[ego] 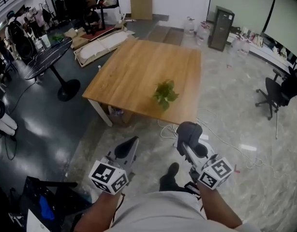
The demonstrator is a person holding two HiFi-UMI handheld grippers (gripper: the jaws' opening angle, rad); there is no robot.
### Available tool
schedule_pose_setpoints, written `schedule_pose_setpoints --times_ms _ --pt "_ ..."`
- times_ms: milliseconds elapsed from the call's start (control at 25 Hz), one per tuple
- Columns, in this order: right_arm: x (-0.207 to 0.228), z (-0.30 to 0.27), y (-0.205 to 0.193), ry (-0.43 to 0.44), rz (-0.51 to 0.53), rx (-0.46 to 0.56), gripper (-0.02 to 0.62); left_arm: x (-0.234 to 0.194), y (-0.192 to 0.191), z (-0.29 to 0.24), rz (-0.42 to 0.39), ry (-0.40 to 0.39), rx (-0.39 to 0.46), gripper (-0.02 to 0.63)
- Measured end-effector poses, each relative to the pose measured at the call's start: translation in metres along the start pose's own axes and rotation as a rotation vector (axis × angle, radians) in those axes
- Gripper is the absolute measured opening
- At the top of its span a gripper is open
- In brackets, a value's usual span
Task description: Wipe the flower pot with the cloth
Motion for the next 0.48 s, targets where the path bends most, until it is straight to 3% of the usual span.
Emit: schedule_pose_setpoints --times_ms 480 --pt "0.188 -0.113 0.011 0.123 -0.008 -0.054 0.063 -0.068 0.017 -0.189 -0.004 0.103 -0.049 0.006"
Point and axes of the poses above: the fingertips, and each gripper's own axes: z backward along the fingers, x to its right, y out of its top, the point moved 4 cm from there along z, backward along the fingers, and after that the axes turned 5 degrees about z, right-handed, at the moved point
